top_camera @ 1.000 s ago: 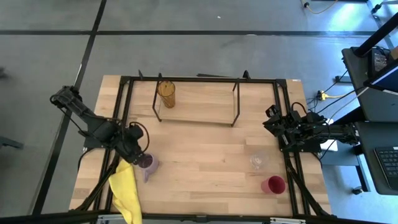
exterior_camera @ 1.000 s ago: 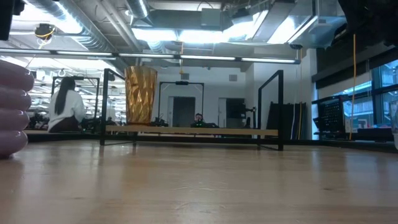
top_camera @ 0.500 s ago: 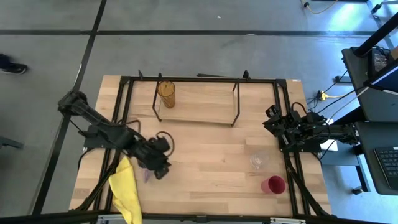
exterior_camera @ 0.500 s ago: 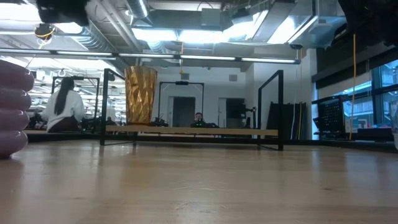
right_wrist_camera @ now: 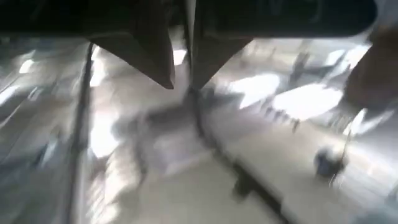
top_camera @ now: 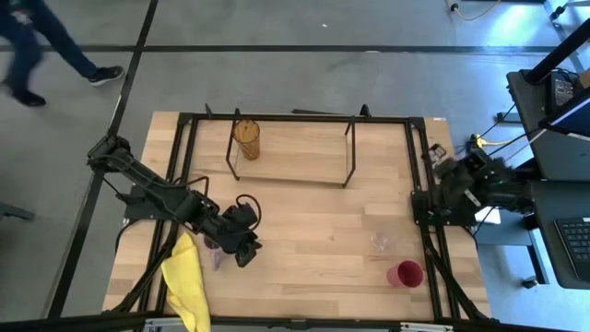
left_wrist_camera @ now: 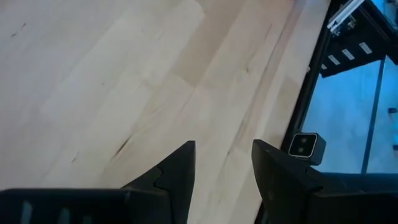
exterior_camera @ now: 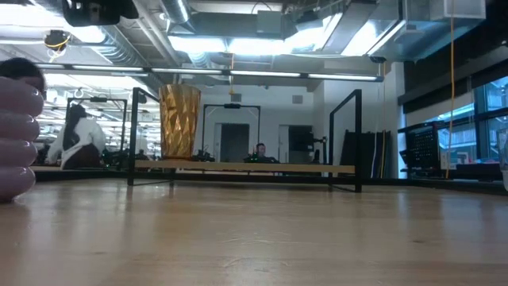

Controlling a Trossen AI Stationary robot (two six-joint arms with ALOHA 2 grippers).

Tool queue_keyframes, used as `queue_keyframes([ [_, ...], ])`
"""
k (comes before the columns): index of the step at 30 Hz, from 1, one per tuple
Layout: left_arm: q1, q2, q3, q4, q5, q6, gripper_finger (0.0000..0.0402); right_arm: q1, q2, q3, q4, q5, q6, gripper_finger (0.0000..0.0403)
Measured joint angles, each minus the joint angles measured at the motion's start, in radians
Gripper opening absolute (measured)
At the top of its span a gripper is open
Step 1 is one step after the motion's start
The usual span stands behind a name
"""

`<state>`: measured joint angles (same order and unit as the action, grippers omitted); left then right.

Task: Stack small to large cups/mugs on shelf
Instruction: Put the red cup on the shelf

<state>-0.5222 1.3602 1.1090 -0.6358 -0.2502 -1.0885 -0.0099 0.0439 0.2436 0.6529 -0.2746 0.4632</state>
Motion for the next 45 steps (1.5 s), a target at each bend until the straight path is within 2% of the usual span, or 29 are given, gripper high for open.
queue_keyframes([
  [2,0.008,0.000,0.000,-0.006,0.006,0.008,0.0152,0.000,0.080,0.136,-0.275,-0.063,0.026,0.0059],
  [4,0.016,0.000,0.000,-0.009,0.012,0.040,0.0152,-0.001,0.201,0.266,-0.472,-0.117,-0.012,0.0059],
  [9,0.041,0.000,0.001,-0.023,0.065,0.062,0.0152,0.000,0.470,0.572,-0.747,-0.432,-0.391,0.0059],
  [11,0.048,0.000,0.001,-0.025,0.065,0.056,0.0152,0.001,0.556,0.690,-0.921,-0.499,-0.436,0.0059],
  [15,0.051,0.000,0.001,-0.026,0.065,0.054,0.0152,0.012,0.691,0.900,-1.375,-0.533,-0.471,0.0059],
  [18,0.051,0.000,0.001,-0.033,0.055,0.054,0.0152,0.045,0.776,1.019,-1.699,-0.494,-0.517,0.0059],
  [20,0.053,0.000,0.001,-0.040,0.036,0.051,0.0152,0.078,0.819,1.072,-1.874,-0.452,-0.495,0.0059],
  [22,0.053,0.000,0.001,-0.046,0.018,0.051,0.0152,0.121,0.846,1.102,-1.968,-0.420,-0.442,0.0059],
  [24,0.053,0.000,0.001,-0.054,-0.002,0.051,0.0152,0.169,0.849,1.112,-1.962,-0.376,-0.376,0.0059],
  [26,0.056,0.000,0.001,-0.064,-0.020,0.051,0.0152,0.224,0.837,1.114,-1.876,-0.318,-0.291,0.0059],
  [28,0.062,0.000,0.001,-0.071,-0.028,0.051,0.0152,0.296,0.819,1.114,-1.759,-0.259,-0.185,0.0058],
  [31,0.073,0.000,0.001,-0.074,-0.029,0.064,0.0152,0.421,0.794,1.115,-1.550,-0.101,0.023,0.0070],
  [33,0.080,0.000,0.001,-0.074,-0.028,0.081,0.0152,0.495,0.791,1.108,-1.402,-0.113,0.109,0.0081],
  [36,0.101,0.000,0.001,-0.074,-0.027,0.109,0.0152,0.567,0.810,1.097,-1.177,-0.131,0.104,0.0091],
  [40,0.141,0.000,0.001,-0.074,-0.026,0.130,0.0152,0.620,0.838,1.095,-0.987,-0.135,0.041,0.0094],
  [43,0.168,0.000,0.001,-0.071,-0.003,0.131,0.0152,0.681,0.875,1.112,-0.988,-0.121,0.041,0.0092],
  [45,0.180,0.000,0.001,-0.071,0.006,0.136,0.0152,0.760,0.912,1.117,-1.032,-0.047,0.051,0.0091],
])
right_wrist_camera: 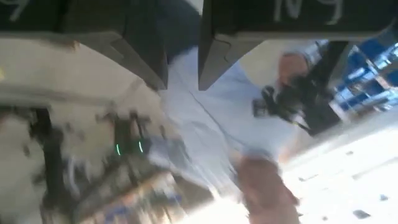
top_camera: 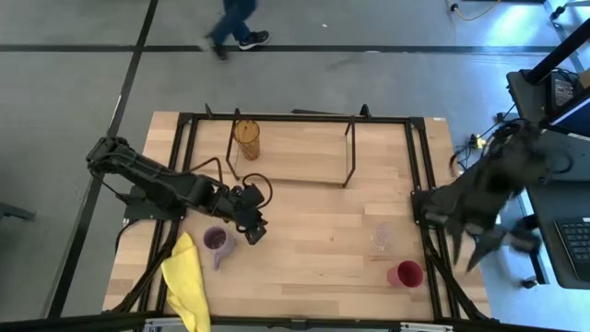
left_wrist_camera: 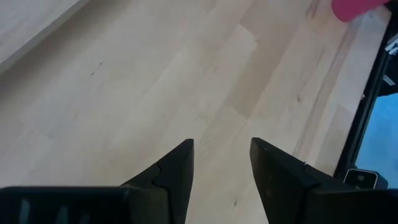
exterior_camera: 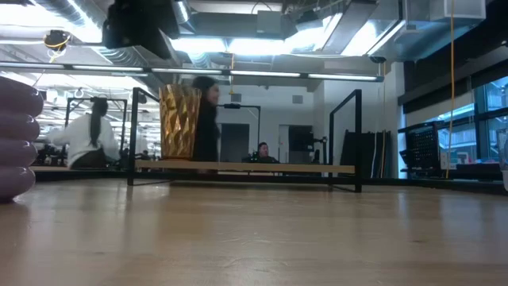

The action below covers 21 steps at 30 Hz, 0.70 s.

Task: Stack small to large cups/mugs on shelf
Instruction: Put the red cup on the shelf

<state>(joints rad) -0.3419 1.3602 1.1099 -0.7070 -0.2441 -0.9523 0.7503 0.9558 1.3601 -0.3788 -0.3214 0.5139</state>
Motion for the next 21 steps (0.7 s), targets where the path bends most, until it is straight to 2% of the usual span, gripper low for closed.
queue_keyframes([
  [4,0.017,0.000,0.000,0.003,0.001,0.036,0.0152,0.184,0.084,-0.001,-0.020,0.233,-0.030,0.0090],
  [8,0.037,0.000,0.000,0.004,0.002,0.069,0.0152,0.422,0.158,0.060,-0.026,0.587,-0.098,0.0090],
  [10,0.046,0.000,0.000,0.004,0.003,0.073,0.0152,0.515,0.208,0.103,-0.160,0.785,-0.059,0.0090],
  [12,0.053,0.000,0.000,0.004,0.014,0.074,0.0152,0.565,0.257,0.137,-0.396,0.930,0.088,0.0090],
  [15,0.058,0.000,0.000,0.004,0.044,0.091,0.0152,0.575,0.293,0.161,-0.681,0.982,0.313,0.0090],
  [18,0.058,0.000,0.000,0.004,0.064,0.094,0.0152,0.535,0.264,0.160,-0.778,0.966,0.368,0.0090],
  [21,0.058,0.000,0.000,0.004,0.071,0.117,0.0152,0.470,0.196,0.146,-0.855,0.796,0.385,0.0090],
])
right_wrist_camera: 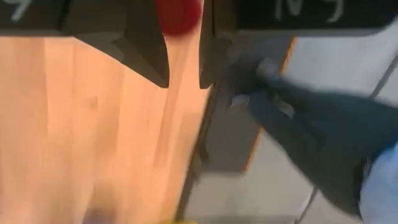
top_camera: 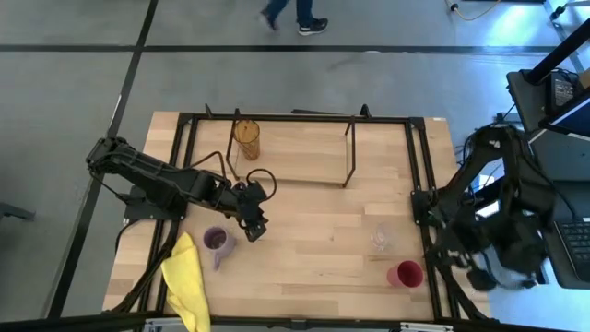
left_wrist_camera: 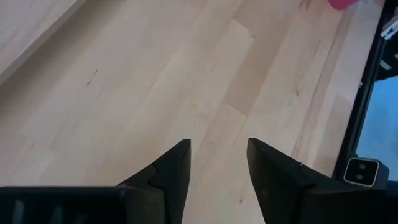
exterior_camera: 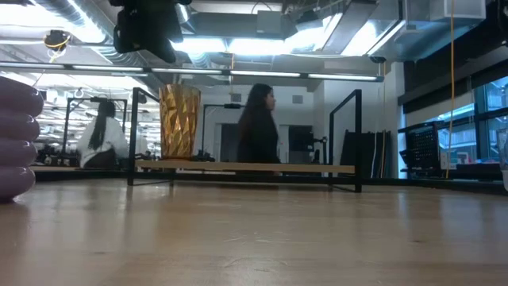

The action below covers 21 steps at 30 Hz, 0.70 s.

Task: Stack small to large cups/mugs on shelf
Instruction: Put the red cup on the shelf

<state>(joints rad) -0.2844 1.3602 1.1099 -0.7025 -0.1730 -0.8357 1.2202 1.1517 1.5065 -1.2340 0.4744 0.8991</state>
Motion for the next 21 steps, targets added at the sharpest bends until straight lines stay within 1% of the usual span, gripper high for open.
queue_keyframes([
  [2,0.000,0.000,0.000,0.000,0.000,0.008,0.0152,-0.059,-0.050,-0.009,-0.028,-0.165,0.041,0.0090],
  [4,0.000,0.000,0.000,0.000,0.000,0.013,0.0152,-0.113,-0.094,-0.018,-0.019,-0.317,0.082,0.0090],
  [6,0.000,0.000,0.000,0.000,0.000,0.026,0.0152,-0.152,-0.120,-0.044,0.022,-0.435,0.120,0.0090],
  [8,0.000,0.000,0.000,0.000,-0.003,0.035,0.0152,-0.183,-0.119,-0.090,0.048,-0.540,0.152,0.0090],
  [10,0.000,0.000,0.000,-0.001,-0.021,0.035,0.0152,-0.216,-0.103,-0.150,0.050,-0.611,0.200,0.0090],
  [13,0.000,0.000,0.000,-0.001,-0.041,0.036,0.0152,-0.263,-0.094,-0.234,0.048,-0.678,0.297,0.0090],
  [17,-0.004,0.000,0.000,-0.001,-0.042,0.038,0.0152,-0.290,-0.075,-0.317,0.113,-0.704,0.494,0.0090],
  [21,-0.005,0.000,0.000,-0.001,-0.042,0.061,0.0152,-0.318,-0.074,-0.372,0.224,-0.684,0.514,0.0090],
])
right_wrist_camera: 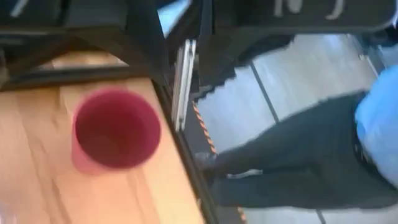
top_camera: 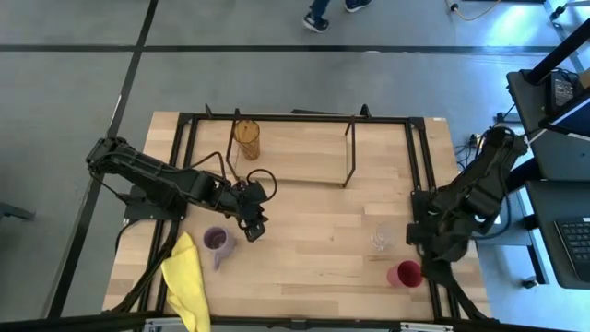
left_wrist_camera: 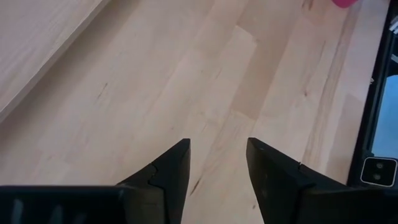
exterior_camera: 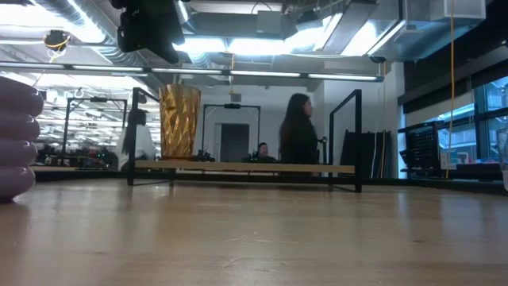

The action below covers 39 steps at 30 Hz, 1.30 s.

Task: Stack small to large cups/mugs on shelf
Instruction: Put the red cup on the shelf

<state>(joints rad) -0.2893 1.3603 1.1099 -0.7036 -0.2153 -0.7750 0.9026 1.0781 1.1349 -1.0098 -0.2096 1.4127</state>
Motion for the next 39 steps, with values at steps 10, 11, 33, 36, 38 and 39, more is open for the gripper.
queue_keyframes([
  [10,0.000,0.000,0.000,0.000,0.000,0.001,0.0152,-0.004,0.007,-0.139,0.316,0.079,-0.106,0.0090],
  [11,0.000,0.000,0.000,-0.001,0.000,0.001,0.0152,-0.005,0.007,-0.146,0.320,0.087,-0.094,0.0090],
  [33,-0.001,0.000,0.000,-0.007,0.000,0.027,0.0152,-0.064,0.026,-0.157,0.495,0.215,-0.058,0.0090],
  [36,-0.001,0.000,0.000,-0.007,0.000,0.027,0.0152,-0.095,0.047,-0.157,0.424,0.174,-0.085,0.0090],
  [38,-0.001,0.000,0.000,-0.007,0.000,0.027,0.0152,-0.118,0.052,-0.155,0.274,0.111,-0.083,0.0090],
  [39,-0.001,0.000,0.000,-0.007,0.000,0.027,0.0152,-0.125,0.053,-0.150,0.171,0.095,-0.082,0.0090],
])
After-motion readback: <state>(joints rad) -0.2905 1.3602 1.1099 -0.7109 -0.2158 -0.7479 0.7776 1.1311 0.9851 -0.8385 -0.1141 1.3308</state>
